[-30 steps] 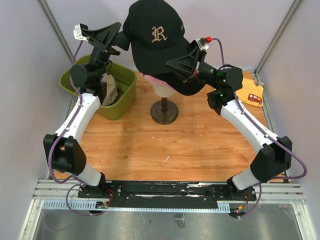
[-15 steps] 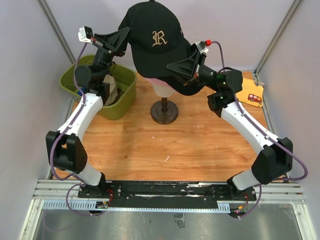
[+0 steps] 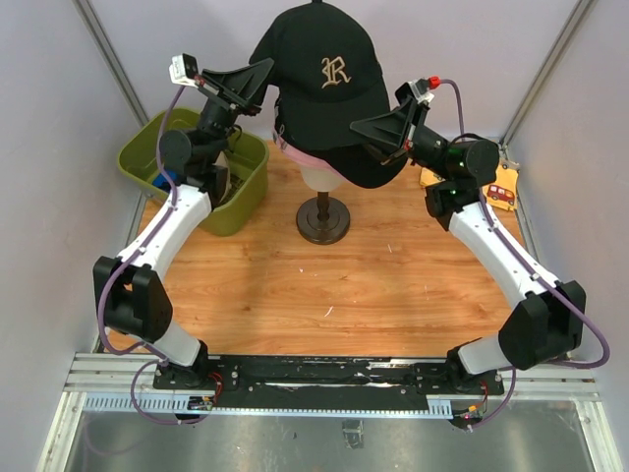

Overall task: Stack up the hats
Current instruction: Stack the hat on the hat.

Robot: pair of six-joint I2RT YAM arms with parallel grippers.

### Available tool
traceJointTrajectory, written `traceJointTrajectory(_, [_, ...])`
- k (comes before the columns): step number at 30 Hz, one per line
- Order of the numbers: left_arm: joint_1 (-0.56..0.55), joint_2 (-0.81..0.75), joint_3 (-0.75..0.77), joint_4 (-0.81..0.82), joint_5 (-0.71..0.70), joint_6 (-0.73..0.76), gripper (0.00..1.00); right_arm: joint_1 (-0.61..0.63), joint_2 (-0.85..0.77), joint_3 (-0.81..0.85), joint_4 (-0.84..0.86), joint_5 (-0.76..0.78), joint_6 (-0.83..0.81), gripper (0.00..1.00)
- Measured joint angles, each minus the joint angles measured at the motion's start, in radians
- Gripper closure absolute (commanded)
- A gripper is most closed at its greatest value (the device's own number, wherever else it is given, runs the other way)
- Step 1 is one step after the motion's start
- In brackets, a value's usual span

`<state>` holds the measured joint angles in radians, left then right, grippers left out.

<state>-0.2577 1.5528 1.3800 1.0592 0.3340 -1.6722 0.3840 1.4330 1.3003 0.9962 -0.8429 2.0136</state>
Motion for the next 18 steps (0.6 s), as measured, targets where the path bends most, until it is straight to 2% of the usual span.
traceJointTrajectory(7, [-0.047, -0.019, -0.002, -0.051, -0.017, 0.069, 0.99, -0.067, -0.016, -0.023, 0.032, 0.02, 0.034, 0.79])
traceJointTrajectory(14, [-0.087, -0.111, -0.021, -0.11, -0.042, 0.16, 1.0, -0.106, -0.026, -0.047, 0.071, 0.06, 0.062, 0.7])
traceJointTrajectory(18, [-0.093, -0.156, -0.034, -0.143, -0.058, 0.211, 0.99, -0.114, -0.026, -0.06, 0.085, 0.069, 0.069, 0.68])
